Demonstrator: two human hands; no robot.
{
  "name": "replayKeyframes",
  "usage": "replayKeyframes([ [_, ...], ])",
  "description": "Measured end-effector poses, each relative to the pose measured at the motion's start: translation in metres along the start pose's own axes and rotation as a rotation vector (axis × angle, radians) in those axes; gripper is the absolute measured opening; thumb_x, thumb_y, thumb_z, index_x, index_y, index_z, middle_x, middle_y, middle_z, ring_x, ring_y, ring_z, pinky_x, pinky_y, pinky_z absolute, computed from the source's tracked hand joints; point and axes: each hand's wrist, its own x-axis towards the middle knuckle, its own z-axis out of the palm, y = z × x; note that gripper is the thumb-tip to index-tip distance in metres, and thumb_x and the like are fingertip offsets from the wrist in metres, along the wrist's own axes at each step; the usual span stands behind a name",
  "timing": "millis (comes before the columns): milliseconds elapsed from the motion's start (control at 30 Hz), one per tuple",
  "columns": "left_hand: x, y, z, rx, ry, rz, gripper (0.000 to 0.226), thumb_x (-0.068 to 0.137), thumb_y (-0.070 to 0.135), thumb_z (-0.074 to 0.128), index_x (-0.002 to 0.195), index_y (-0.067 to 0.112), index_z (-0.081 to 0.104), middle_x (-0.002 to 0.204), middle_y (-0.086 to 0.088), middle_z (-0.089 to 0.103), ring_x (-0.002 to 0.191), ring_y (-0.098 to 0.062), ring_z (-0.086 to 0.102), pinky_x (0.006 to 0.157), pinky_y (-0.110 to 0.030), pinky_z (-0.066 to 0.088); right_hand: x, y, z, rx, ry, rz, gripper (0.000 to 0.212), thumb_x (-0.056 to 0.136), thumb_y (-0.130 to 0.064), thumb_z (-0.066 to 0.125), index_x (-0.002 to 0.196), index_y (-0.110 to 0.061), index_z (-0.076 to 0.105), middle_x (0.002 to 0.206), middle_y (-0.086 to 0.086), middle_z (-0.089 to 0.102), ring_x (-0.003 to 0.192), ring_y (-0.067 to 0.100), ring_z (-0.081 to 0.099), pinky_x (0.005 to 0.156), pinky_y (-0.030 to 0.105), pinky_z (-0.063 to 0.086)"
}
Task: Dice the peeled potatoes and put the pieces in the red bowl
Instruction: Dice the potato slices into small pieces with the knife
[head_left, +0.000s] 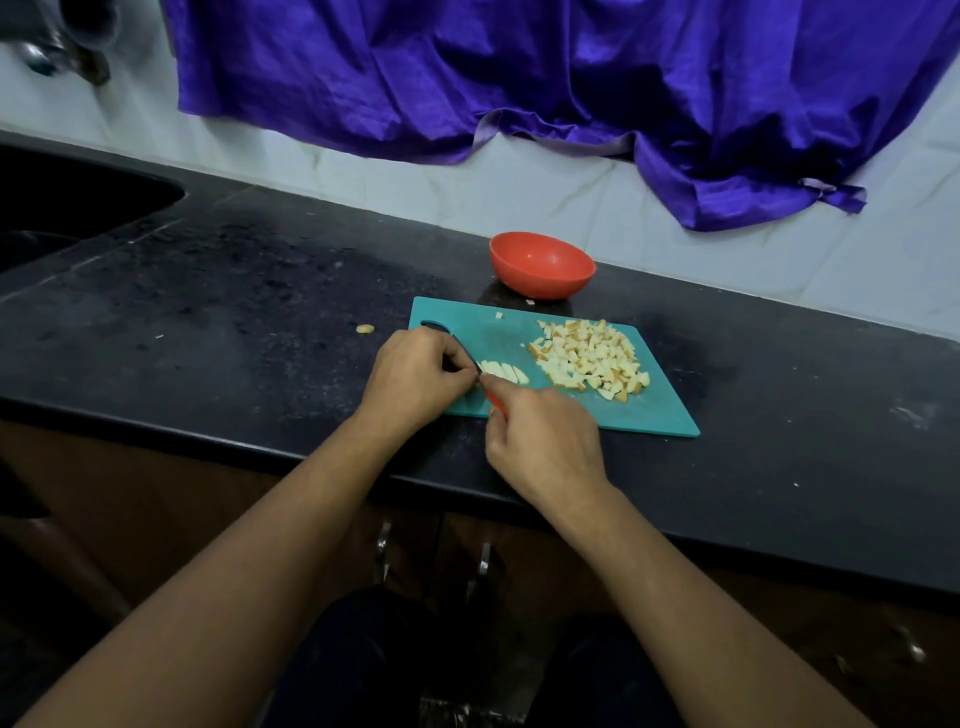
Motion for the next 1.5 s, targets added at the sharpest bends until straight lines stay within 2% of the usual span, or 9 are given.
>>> replayKeyframes([
  [200,-0.001,0.002,0.000,0.007,-0.002,0.009,0.009,0.083,0.018,0.075,0.079,0.025,0.080,0.081,0.016,0.075,0.082,-0.005,0.068,0.085,-0.037,0.057,-0.006,0.016,-0.008,0.089,-0.047,0.019,0.043,0.103,-0.034,0.050,0.145,-0.040,0.053,0.103,-0.006,0.068,0.092,0.014,0.061,0.071,0.031,0.046],
  [333,-0.001,0.000,0.000,0.013,0.002,0.018,0.005,0.082,0.020,0.076,0.081,0.024,0.079,0.083,0.013,0.075,0.082,-0.006,0.068,0.085,-0.037,0.057,-0.007,0.041,0.000,0.517,-0.012,0.179,0.034,0.101,-0.030,0.058,0.132,-0.041,0.065,0.057,-0.016,0.054,0.050,0.006,0.046,0.050,0.028,0.035],
  [500,-0.002,0.001,-0.001,-0.031,-0.043,0.041,0.013,0.082,0.023,0.078,0.092,0.030,0.074,0.089,0.012,0.073,0.082,-0.002,0.066,0.084,-0.035,0.057,-0.003,0.051,0.000,0.746,-0.018,0.271,0.031,0.102,-0.022,0.060,0.130,-0.033,0.068,0.047,-0.011,0.045,0.043,0.006,0.036,0.045,0.026,0.029],
  [767,-0.005,0.005,-0.004,-0.052,-0.076,0.070,0.030,0.086,0.012,0.071,0.114,0.023,0.074,0.106,0.016,0.071,0.092,-0.004,0.064,0.091,-0.032,0.055,-0.010,0.054,-0.005,0.273,0.093,0.255,0.042,0.102,-0.035,0.054,0.143,-0.038,0.056,0.085,-0.014,0.066,0.059,0.005,0.054,0.053,0.025,0.035],
  [967,-0.001,0.007,-0.002,0.046,-0.138,0.084,0.043,0.092,0.023,0.071,0.135,0.024,0.066,0.126,0.012,0.068,0.105,-0.008,0.061,0.098,-0.036,0.053,-0.004,0.052,-0.005,0.128,-0.005,0.180,0.043,0.102,-0.037,0.051,0.145,-0.040,0.054,0.099,-0.009,0.068,0.073,0.007,0.051,0.061,0.028,0.040],
  [1100,0.000,0.004,-0.001,0.039,-0.122,0.091,0.040,0.091,0.024,0.072,0.131,0.024,0.068,0.122,0.012,0.070,0.103,-0.009,0.062,0.097,-0.034,0.053,0.004,0.046,-0.007,0.072,-0.038,0.118,0.043,0.103,-0.038,0.049,0.146,-0.042,0.051,0.108,-0.005,0.069,0.090,0.014,0.057,0.069,0.031,0.041],
  [1267,-0.002,0.001,0.000,-0.029,-0.080,0.096,0.030,0.088,0.021,0.077,0.118,0.024,0.075,0.103,0.015,0.074,0.091,0.003,0.064,0.087,-0.017,0.052,0.020,0.049,-0.011,-0.028,-0.071,-0.014,0.043,0.103,-0.038,0.048,0.146,-0.043,0.051,0.105,-0.003,0.070,0.087,0.015,0.057,0.066,0.032,0.039],
  [1367,-0.003,0.001,0.000,-0.027,-0.069,0.097,0.029,0.088,0.024,0.077,0.117,0.027,0.075,0.100,0.017,0.073,0.090,0.004,0.064,0.086,-0.019,0.052,0.025,0.057,-0.008,0.011,-0.058,-0.019,0.043,0.103,-0.039,0.048,0.145,-0.044,0.051,0.103,-0.005,0.071,0.085,0.013,0.059,0.063,0.031,0.039],
  [1500,-0.001,0.000,0.001,0.012,-0.068,0.124,0.036,0.090,0.031,0.073,0.126,0.031,0.070,0.104,0.017,0.066,0.091,-0.003,0.061,0.081,-0.027,0.049,0.012,0.065,0.005,0.193,0.108,0.057,0.043,0.102,-0.037,0.052,0.145,-0.043,0.054,0.072,-0.016,0.055,0.056,0.002,0.045,0.051,0.020,0.027],
])
